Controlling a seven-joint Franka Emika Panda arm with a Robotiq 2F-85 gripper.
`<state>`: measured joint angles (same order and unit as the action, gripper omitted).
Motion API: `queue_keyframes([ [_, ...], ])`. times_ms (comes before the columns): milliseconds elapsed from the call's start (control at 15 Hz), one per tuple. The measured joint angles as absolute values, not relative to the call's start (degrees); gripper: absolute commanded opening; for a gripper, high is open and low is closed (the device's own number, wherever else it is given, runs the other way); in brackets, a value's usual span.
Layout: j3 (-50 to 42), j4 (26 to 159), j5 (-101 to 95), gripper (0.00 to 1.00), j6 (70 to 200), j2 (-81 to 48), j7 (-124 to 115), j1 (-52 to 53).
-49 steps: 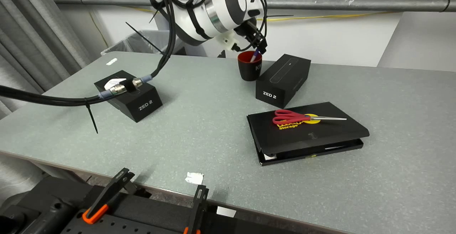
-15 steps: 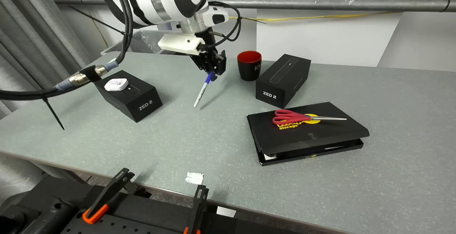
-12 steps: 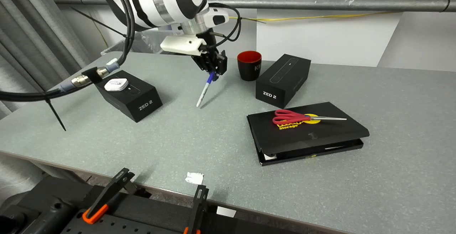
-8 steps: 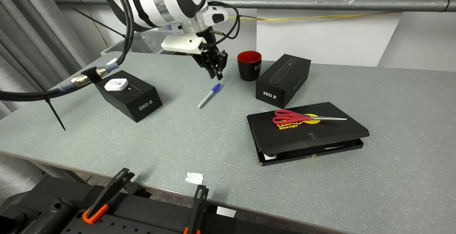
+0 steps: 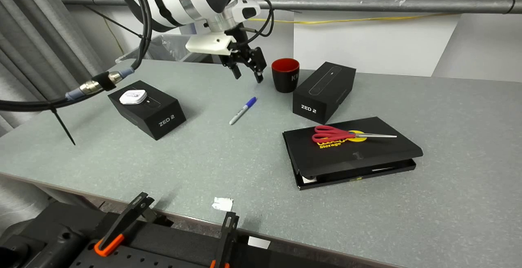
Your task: Take the blue pen out of the red and black mug
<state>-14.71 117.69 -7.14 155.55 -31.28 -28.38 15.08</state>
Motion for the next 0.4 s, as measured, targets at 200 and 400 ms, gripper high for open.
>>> queue_keyframes([
  [200, -15.2, 117.1, -7.2, 1.0, 155.7, -30.7, -29.2, 15.1],
  [400, -15.2, 116.7, -7.2, 1.0, 155.7, -29.9, -29.3, 14.9],
])
